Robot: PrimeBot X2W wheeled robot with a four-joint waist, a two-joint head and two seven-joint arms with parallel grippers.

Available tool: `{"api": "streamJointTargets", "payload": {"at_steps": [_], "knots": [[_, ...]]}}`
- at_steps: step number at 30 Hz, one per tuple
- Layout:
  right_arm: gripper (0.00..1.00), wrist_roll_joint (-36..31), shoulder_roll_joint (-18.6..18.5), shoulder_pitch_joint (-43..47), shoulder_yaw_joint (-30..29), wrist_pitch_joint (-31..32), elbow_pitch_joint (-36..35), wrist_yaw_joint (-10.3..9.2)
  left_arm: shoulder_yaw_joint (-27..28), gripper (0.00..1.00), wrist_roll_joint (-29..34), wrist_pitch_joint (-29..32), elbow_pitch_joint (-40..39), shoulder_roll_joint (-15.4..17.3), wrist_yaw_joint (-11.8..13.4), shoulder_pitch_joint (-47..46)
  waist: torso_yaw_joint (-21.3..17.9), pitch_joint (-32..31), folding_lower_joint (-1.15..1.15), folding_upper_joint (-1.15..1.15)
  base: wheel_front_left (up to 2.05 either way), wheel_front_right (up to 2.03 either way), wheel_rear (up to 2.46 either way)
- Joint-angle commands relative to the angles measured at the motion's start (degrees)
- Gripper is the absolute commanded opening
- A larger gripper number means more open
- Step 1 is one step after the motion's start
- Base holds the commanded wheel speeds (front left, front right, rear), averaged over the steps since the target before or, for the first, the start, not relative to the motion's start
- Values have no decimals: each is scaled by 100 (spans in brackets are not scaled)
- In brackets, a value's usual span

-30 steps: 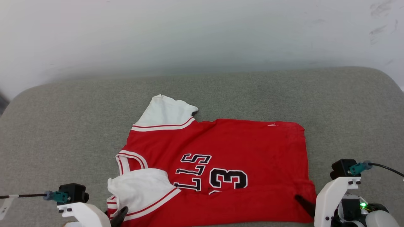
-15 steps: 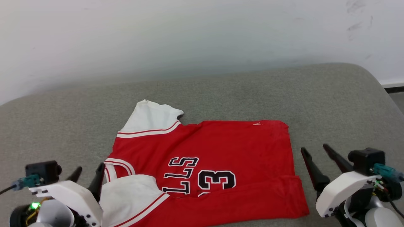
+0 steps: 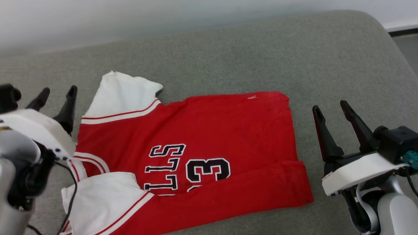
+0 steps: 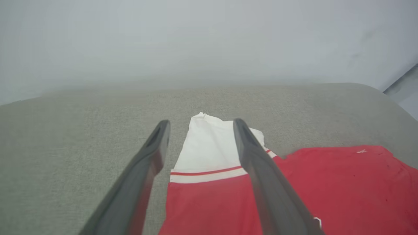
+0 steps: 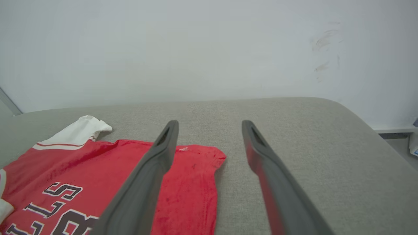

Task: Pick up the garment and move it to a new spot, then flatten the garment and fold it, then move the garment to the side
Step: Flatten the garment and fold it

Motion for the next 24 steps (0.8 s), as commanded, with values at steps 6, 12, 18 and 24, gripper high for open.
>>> {"api": "streamJointTargets", "payload": {"at_steps": [6, 12, 18, 24], "knots": [[100, 26, 144, -230, 97, -74, 3, 0, -200, 100, -383, 1219, 747, 454, -588, -1162, -508, 768, -1, 0, 0, 0, 0], [100, 127, 210, -358, 157, -178, -2, 0, -425, 100, -666, 2505, 1436, 769, -969, -2262, -730, 1184, -1, 0, 0, 0, 0], [100, 357, 230, -475, 324, -390, 119, 0, -810, 100, -559, 3493, 2167, 917, -1231, -3181, -960, 1705, -1, 0, 0, 0, 0], [100, 545, 229, -526, 397, -485, 317, 0, -1013, 100, -576, 3891, 2774, 876, -1307, -3346, -1073, 1922, -1, 0, 0, 0, 0]]}}
